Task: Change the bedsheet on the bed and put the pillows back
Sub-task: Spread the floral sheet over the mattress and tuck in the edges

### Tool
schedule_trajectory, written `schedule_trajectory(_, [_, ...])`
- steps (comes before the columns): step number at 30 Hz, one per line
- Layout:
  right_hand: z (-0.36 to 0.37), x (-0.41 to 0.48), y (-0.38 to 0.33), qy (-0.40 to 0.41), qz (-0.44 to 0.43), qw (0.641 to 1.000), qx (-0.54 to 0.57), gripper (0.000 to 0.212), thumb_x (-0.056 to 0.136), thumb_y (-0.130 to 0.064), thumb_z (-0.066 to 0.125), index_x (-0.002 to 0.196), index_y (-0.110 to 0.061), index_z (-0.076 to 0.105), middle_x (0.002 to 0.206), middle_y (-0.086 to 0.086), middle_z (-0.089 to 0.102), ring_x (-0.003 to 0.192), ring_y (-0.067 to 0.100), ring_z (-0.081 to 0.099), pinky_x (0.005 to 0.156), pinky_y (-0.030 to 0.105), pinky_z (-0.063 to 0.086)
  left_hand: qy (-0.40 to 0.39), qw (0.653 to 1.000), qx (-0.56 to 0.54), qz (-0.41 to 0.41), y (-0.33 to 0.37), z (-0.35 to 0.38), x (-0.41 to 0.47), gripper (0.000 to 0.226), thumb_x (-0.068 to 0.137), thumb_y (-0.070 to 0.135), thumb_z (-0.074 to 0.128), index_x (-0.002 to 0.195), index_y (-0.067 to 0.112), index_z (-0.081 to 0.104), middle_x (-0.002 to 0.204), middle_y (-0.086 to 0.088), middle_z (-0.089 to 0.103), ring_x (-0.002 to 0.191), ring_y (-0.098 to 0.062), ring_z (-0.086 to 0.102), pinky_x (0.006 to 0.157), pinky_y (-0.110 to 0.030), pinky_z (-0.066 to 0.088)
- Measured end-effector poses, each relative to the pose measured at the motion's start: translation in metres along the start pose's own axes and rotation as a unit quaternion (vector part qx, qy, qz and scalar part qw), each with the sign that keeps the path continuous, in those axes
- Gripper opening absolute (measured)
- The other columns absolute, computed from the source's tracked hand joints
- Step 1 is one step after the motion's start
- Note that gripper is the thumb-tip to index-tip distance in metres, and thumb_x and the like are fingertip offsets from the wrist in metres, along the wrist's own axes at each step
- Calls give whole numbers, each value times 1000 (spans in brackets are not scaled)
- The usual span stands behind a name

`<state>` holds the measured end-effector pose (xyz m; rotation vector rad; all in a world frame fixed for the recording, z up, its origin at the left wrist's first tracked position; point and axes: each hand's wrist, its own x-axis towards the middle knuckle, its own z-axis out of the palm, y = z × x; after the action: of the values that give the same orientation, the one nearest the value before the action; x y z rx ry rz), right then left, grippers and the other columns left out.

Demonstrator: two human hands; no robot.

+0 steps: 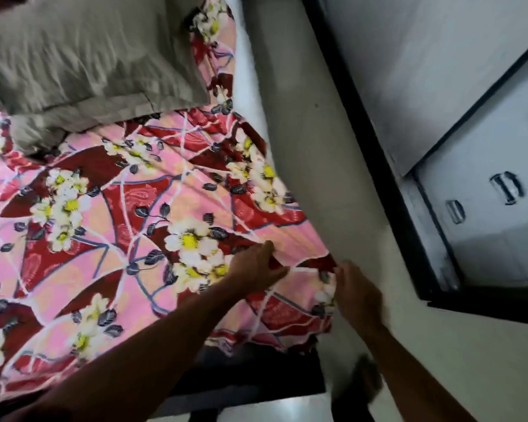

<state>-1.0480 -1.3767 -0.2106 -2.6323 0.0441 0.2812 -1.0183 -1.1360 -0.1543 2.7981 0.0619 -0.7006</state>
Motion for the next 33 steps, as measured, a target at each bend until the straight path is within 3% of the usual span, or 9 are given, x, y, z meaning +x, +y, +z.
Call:
schedule_trajectory(4, [-21,8,12,-162,-22,986,-21,33,103,-37,35,112,-17,59,109,9,68,102,33,66,79,40,49,-35,993,-1,-108,46,-1,15,71,83,81,46,106,16,66,113,-12,70,106,-35,66,84,-38,53])
schedule_trajectory(7, [-30,25,15,-279,-4,960,-13,30,102,-39,41,115,-20,60,121,6,67,115,30,61,90,36,47,-50,984,-31,-166,57,-8,18,62,88,74,47,101,18,68,110,-10,71,103,-34,66,83,-38,54])
schedule_trajectory(10, [-46,54,12,-268,-19,963,27,34,99,-50,48,102,-20,63,108,6,71,106,31,65,82,35,49,14,973,-86,-214,60,-14,18,48,91,64,52,71,20,56,80,-2,70,77,-24,68,60,-27,47])
schedule_trajectory(13, [-56,100,-4,-272,13,958,85,26,95,-45,55,82,-24,61,96,4,72,95,31,66,77,34,52,114,950,-170,-234,66,-29,30,35,94,51,58,72,24,53,64,7,60,57,-10,59,48,-22,32])
schedule_trajectory(18, [-52,164,-42,-279,25,949,147,22,91,-38,57,73,-25,60,86,4,74,85,28,69,76,36,56,192,924,-252,-216,68,-50,70,23,94,41,62,93,19,62,81,4,66,67,-8,58,53,-21,36])
schedule_trajectory(23, [-58,232,-96,-293,-31,946,135,19,97,-33,58,82,-23,65,87,3,73,84,24,68,75,31,51,223,928,-210,-212,48,-87,138,42,88,46,65,119,18,60,104,-3,66,89,-19,62,69,-27,41])
schedule_trajectory(26, [-55,290,-126,-274,-54,950,141,14,95,-28,60,83,-24,64,88,5,74,85,26,68,77,36,54,214,943,-142,-213,32,-117,186,49,84,56,63,119,22,55,112,-3,60,97,-24,61,75,-33,50])
schedule_trajectory(29, [-44,354,-157,-256,-71,955,131,11,93,-23,60,86,-19,68,86,5,73,82,27,66,71,34,51,137,951,-77,-267,6,-144,231,56,83,62,59,116,18,52,117,-8,59,103,-33,63,76,-38,51])
schedule_trajectory(33, [-33,404,-192,-218,-80,961,148,8,91,-20,64,95,-15,69,86,1,71,85,26,66,73,33,50,71,971,29,-228,-2,-160,262,41,98,46,44,116,14,62,116,-12,67,103,-35,66,68,-34,41])
